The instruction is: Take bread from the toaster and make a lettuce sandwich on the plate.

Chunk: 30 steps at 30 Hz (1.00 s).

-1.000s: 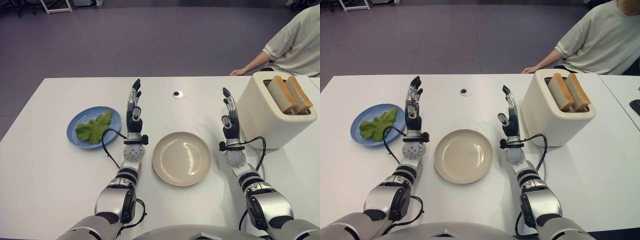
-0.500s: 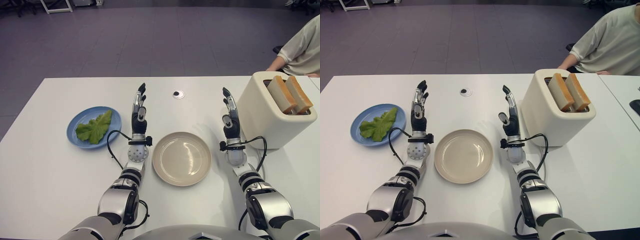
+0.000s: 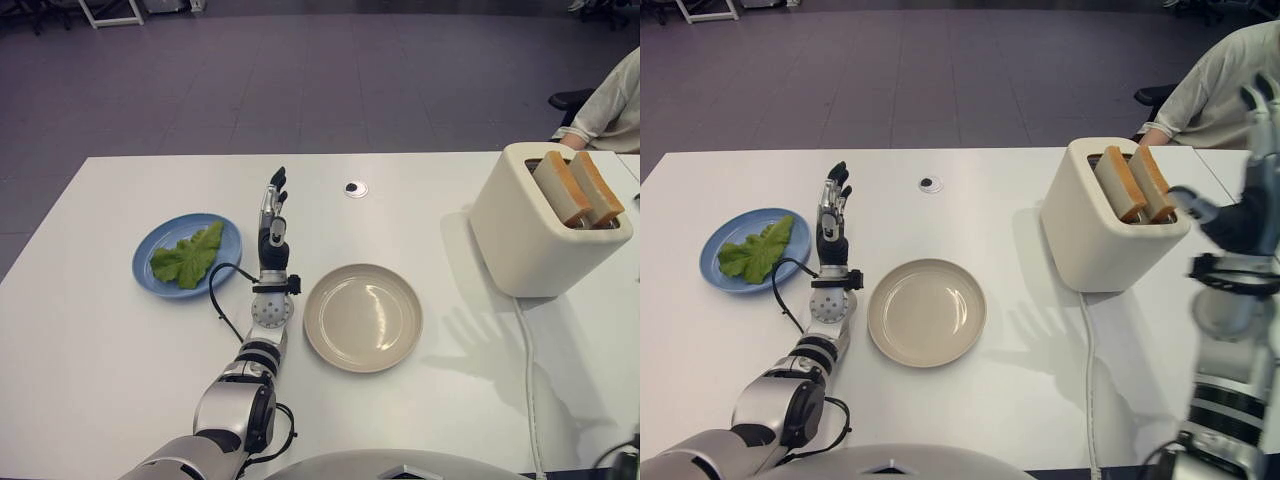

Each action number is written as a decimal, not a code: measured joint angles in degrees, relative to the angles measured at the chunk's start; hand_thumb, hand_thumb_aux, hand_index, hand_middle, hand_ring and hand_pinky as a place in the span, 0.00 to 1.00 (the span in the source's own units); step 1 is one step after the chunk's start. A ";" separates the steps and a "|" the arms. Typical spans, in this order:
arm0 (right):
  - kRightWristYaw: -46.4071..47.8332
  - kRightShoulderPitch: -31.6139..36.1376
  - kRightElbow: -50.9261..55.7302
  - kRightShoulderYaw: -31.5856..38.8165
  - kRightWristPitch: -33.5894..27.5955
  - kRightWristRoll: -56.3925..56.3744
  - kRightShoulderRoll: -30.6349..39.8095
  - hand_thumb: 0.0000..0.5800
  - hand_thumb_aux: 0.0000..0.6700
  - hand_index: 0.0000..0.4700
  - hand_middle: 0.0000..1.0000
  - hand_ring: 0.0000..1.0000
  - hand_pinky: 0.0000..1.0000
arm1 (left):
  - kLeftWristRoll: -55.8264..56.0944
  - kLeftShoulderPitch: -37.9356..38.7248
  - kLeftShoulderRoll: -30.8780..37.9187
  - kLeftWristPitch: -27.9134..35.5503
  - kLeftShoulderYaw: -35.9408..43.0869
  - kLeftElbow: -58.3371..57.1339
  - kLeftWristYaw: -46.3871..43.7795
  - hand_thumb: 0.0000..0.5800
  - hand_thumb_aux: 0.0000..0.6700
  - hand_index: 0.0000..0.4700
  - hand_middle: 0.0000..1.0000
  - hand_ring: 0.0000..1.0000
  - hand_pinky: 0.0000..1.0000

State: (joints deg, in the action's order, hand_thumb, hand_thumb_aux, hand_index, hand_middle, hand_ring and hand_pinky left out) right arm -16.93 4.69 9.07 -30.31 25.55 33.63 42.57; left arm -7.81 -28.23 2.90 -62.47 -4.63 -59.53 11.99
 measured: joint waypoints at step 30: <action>9.04 7.64 17.40 22.02 -6.78 -0.62 11.65 1.00 1.00 1.00 0.00 0.00 0.00 | -0.11 2.48 0.76 0.04 -0.31 3.75 -0.46 0.00 0.00 0.00 0.00 0.00 0.00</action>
State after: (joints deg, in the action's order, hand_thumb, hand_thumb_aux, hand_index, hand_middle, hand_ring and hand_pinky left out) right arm -7.89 12.33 26.47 -8.29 18.77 33.01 54.22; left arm -7.92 -25.74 3.66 -62.43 -4.94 -55.78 11.53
